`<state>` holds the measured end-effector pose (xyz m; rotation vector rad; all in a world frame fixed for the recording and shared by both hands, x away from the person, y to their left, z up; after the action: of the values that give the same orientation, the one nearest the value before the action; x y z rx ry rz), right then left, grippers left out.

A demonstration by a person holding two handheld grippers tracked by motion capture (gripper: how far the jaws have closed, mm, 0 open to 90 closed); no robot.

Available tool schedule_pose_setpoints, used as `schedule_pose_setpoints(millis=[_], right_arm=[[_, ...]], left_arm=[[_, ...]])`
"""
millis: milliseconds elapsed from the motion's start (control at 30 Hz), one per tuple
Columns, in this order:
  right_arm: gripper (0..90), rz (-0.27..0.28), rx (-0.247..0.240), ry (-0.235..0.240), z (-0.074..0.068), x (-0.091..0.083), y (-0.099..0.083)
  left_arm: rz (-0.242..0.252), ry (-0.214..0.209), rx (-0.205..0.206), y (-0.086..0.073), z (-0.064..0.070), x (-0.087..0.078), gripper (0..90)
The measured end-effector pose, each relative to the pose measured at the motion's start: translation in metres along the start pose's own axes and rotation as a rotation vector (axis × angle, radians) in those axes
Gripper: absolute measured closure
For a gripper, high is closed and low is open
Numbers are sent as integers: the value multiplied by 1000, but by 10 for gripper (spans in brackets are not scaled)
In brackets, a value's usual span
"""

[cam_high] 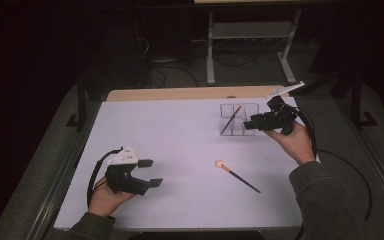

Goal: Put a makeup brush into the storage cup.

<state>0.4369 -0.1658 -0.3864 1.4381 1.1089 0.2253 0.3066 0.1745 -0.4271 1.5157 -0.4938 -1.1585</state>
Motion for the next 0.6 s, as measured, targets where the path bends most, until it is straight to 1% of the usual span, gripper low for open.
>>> schedule_pose_setpoints(millis=[67, 133, 167, 200, 333, 400, 433, 467, 500, 533, 567, 600], right_arm=[[483, -7, -1, 3, -2, 1, -5], [474, -13, 1, 2, -4, 1, -7], [472, -15, -6, 3, -5, 1, -9], [469, -24, 0, 3, -7, 1, -11], [466, -27, -21, 10, -9, 2, -16], [465, -29, -16, 13, -12, 1, -18], [460, -23, -18, 23, -13, 1, -19], [459, -12, -11, 32, -16, 0, -22], [459, -12, -11, 32, -16, 0, -22], [459, -17, -14, 40, -19, 0, -25], [460, -23, -21, 37, -21, 0, -27], [459, -25, -22, 44, -22, 0, -28]], left_arm=[[-6, 5, -7, -1, 0, -1, 262], [-3, 8, -3, 0, -1, -2, 260], [-3, 8, -1, 0, -1, -2, 259], [-1, 8, -1, 0, -1, -2, 259], [-2, 8, -2, 0, -2, -1, 258], [1, 8, -6, 0, -2, -1, 258], [-1, 7, -8, 0, -2, -1, 258], [4, 7, -9, 1, -3, -1, 258], [4, 7, -9, 1, -3, -1, 257], [8, 7, -5, 1, -3, -1, 257], [11, 6, -4, 2, -3, -1, 257], [11, 6, -4, 2, -3, -1, 257]])
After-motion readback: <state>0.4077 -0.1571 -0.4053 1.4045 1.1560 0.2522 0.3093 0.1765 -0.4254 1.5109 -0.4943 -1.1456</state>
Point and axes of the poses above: each handheld gripper's, and its own axes: x roughly forward along the jaws, y roughly out of its top, z roughly to its right, the point moved 8 cm from there along x, roughly forward along the jaws, and after that the axes turned 14 degrees about z, right-handed, at the moved point
